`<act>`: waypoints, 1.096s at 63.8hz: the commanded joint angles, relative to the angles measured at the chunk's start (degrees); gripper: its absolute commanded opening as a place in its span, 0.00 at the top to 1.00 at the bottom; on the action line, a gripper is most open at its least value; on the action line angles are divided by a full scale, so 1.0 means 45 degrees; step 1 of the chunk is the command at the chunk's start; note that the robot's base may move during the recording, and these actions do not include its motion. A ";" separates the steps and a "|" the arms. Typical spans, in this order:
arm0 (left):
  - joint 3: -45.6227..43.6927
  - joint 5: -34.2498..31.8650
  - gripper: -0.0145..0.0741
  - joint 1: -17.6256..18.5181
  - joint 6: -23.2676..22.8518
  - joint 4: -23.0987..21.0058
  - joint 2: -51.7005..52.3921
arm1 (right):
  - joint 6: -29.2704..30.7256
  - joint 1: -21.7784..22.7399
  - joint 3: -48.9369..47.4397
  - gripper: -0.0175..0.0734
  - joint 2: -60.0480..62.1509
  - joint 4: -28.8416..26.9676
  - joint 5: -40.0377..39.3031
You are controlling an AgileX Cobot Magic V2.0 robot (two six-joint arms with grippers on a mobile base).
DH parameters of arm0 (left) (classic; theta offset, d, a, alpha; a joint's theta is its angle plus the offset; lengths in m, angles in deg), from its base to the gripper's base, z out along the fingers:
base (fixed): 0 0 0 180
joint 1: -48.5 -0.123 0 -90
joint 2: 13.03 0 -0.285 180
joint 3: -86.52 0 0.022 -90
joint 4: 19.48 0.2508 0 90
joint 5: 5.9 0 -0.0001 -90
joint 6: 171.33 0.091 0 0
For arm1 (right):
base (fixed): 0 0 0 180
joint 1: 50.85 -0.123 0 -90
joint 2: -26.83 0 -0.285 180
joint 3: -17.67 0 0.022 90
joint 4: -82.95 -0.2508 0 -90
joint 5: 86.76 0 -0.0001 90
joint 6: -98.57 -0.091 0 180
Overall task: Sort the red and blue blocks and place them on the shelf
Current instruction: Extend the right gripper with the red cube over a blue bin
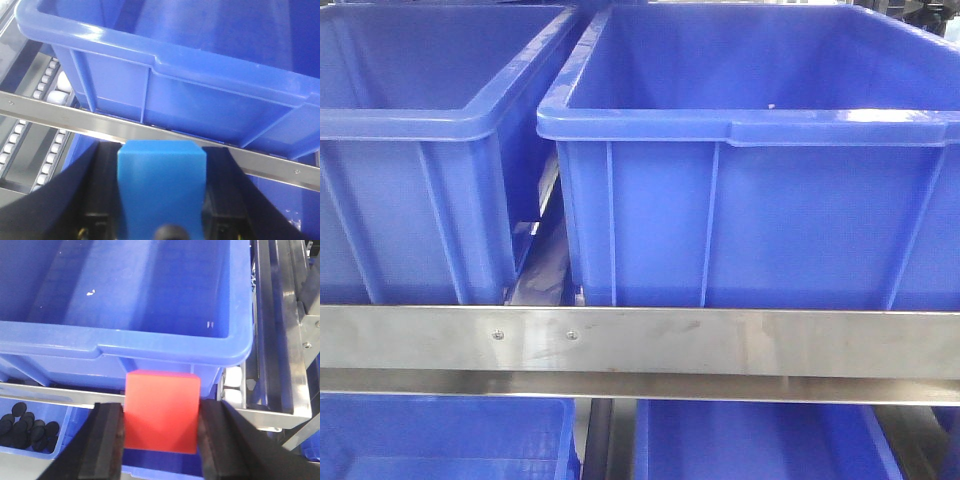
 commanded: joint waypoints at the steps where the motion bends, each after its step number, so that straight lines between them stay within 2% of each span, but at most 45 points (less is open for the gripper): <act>1: -0.0375 -0.0952 0.70 0.0000 -0.0129 0.0139 -0.0016 | 0.0004 0.0064 -0.0356 0.75 -0.0006 0.0128 -0.0864; 70: -0.0375 -0.0952 0.70 0.0000 -0.0129 0.0139 -0.0016 | 0.0004 0.0064 -0.0356 0.75 -0.0006 0.0128 -0.0864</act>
